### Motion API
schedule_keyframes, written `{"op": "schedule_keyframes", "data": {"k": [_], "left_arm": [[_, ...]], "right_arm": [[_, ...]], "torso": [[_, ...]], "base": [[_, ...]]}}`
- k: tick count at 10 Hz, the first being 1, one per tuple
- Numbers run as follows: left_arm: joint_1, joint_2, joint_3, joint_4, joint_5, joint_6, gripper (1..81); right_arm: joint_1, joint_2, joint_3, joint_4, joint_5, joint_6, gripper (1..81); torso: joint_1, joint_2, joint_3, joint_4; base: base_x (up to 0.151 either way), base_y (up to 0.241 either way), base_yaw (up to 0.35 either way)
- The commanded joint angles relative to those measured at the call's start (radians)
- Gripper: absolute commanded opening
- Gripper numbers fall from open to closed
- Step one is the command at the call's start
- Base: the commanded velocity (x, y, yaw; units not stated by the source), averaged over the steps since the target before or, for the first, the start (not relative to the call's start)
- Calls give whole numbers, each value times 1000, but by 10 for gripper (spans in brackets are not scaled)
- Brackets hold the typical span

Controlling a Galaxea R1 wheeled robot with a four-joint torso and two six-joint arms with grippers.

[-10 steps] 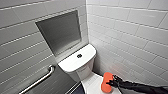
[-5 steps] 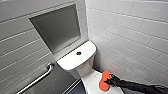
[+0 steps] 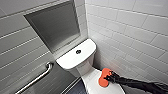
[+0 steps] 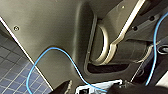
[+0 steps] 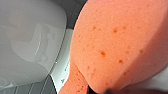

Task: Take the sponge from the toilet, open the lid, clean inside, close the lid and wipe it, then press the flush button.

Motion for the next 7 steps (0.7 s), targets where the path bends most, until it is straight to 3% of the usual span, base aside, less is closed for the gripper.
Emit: {"op": "schedule_keyframes", "data": {"k": [1,4,6,7], "left_arm": [[21,6,-11,8,75,10,811],[21,24,-29,8,79,21,811],[21,24,-29,8,87,25,811],[21,30,-29,8,87,30,811]], "right_arm": [[76,-42,51,18,-43,7,10],[-27,-117,99,24,-13,9,10],[-38,-188,185,28,21,9,10],[-41,-275,292,42,43,12,10]], "torso": [[0,0,0,0],[0,0,0,0],[0,0,0,0],[0,0,0,0]], "base": [[0,0,0],[0,0,0],[0,0,0],[0,0,0]]}}
